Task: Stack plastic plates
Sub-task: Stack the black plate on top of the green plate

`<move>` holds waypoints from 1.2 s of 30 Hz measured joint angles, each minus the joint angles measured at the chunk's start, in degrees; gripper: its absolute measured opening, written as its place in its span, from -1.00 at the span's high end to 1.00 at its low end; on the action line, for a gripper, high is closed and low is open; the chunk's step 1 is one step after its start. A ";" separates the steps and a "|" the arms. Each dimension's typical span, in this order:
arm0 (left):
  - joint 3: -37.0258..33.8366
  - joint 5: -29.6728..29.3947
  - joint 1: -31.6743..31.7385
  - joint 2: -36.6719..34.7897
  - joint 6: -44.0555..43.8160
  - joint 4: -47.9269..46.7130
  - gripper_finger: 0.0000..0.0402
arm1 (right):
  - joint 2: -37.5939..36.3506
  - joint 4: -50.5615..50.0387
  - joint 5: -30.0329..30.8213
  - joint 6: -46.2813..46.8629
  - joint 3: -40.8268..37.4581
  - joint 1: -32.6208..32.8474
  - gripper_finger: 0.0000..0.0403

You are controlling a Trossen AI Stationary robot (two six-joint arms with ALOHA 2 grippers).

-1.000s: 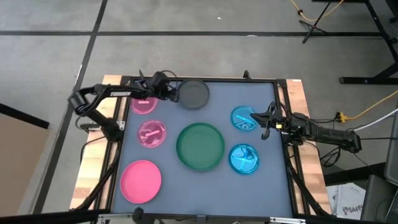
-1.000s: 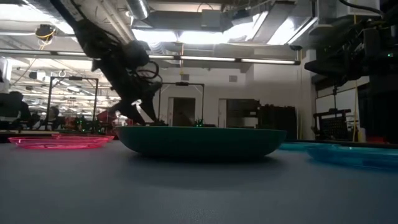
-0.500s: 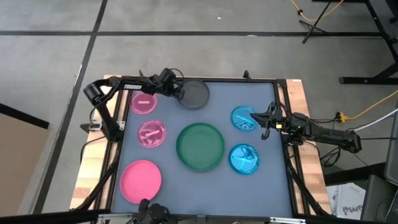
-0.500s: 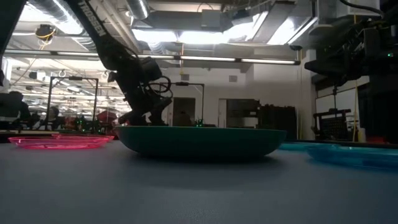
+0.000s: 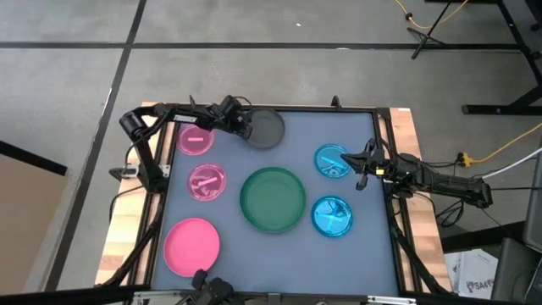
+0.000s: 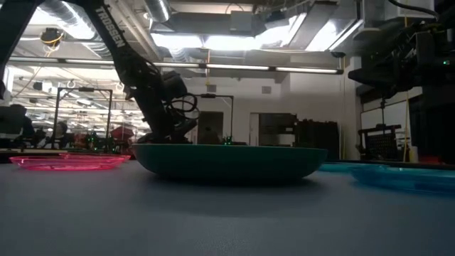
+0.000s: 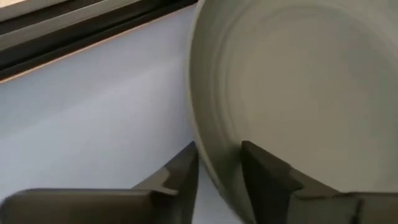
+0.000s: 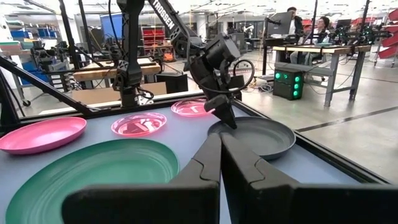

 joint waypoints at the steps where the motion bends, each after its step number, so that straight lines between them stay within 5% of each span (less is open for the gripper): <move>1: 0.00 -0.29 -0.04 0.00 0.03 0.18 0.52 | 0.00 -0.01 0.00 0.00 0.00 -0.01 0.97; 11: 0.07 0.22 -0.16 -0.01 1.00 5.34 0.94 | 0.00 0.00 0.09 -0.04 0.00 0.01 0.97; 21: -0.08 1.61 -0.64 -3.56 3.28 6.54 0.97 | 0.00 -0.04 0.11 -0.01 0.00 0.01 0.97; 36: -0.11 4.86 -3.18 -20.47 3.09 0.02 0.98 | 0.00 -1.09 0.07 0.08 0.11 0.00 0.97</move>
